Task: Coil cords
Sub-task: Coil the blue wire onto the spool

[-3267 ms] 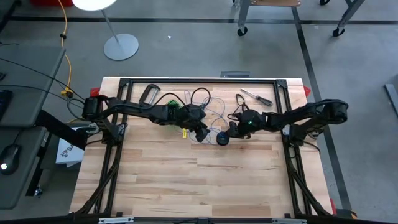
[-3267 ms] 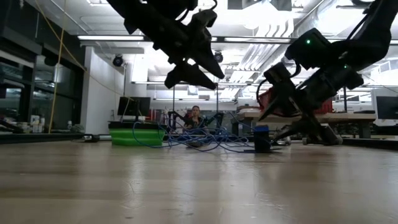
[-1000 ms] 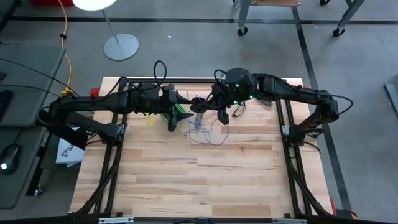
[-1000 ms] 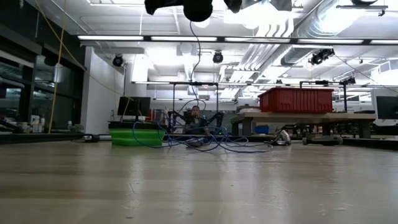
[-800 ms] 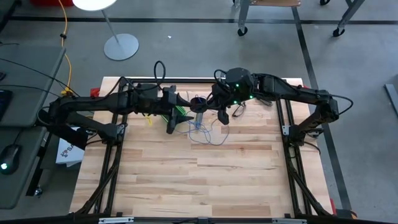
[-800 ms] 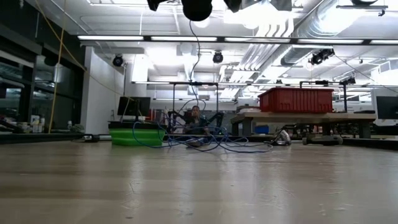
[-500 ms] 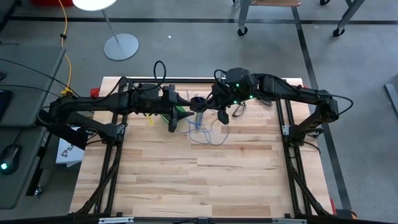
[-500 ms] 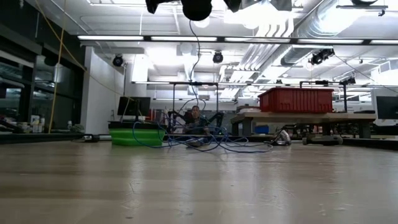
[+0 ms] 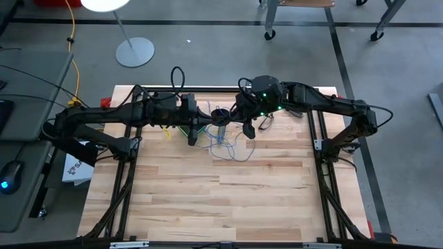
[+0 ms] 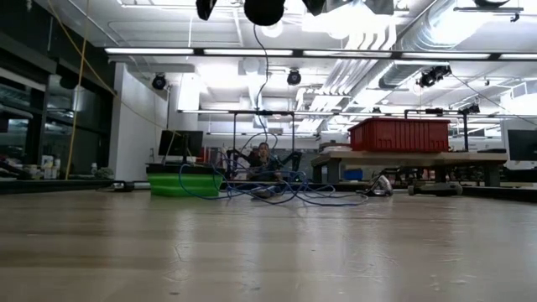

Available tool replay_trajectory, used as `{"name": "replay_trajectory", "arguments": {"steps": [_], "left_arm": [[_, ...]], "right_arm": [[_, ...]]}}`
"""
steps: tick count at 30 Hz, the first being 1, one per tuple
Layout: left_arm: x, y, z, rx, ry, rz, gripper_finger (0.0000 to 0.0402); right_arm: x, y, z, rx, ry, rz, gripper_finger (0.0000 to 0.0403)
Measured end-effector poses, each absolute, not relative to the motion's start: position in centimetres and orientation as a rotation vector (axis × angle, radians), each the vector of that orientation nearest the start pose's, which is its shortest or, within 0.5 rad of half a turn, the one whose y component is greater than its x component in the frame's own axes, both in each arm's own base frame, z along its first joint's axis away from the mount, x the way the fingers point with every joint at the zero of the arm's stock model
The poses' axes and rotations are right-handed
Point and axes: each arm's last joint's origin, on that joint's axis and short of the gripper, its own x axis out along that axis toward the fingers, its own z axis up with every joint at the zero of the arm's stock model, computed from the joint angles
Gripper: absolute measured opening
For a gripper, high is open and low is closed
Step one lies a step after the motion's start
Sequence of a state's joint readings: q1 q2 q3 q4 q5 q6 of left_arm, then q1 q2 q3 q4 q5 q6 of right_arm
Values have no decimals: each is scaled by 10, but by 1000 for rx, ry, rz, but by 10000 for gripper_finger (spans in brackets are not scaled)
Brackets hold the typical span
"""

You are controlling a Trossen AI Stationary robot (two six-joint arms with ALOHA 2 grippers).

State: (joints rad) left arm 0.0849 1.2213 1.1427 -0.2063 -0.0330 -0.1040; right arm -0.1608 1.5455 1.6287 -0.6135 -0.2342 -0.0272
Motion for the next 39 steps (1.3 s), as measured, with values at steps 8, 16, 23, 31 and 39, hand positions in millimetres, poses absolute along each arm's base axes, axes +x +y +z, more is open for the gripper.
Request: {"name": "replay_trajectory", "arguments": {"steps": [8, 16, 23, 31, 39], "left_arm": [[256, 22, 380, -142, 353, 114, 1], [240, 21, 443, -276, -13, -95, 1], [228, 36, 481, -443, -300, -225, 1], [217, 45, 505, -568, -606, -250, 0], [217, 47, 507, -595, -666, -182, 0]], "right_arm": [[321, -51, 422, 43, 537, -91, 92], [305, -58, 454, -107, 519, -215, 177], [320, -66, 461, -71, 277, -94, 169], [345, -54, 479, -59, -51, 44, 167], [367, -48, 476, -116, -180, 13, 167]]}}
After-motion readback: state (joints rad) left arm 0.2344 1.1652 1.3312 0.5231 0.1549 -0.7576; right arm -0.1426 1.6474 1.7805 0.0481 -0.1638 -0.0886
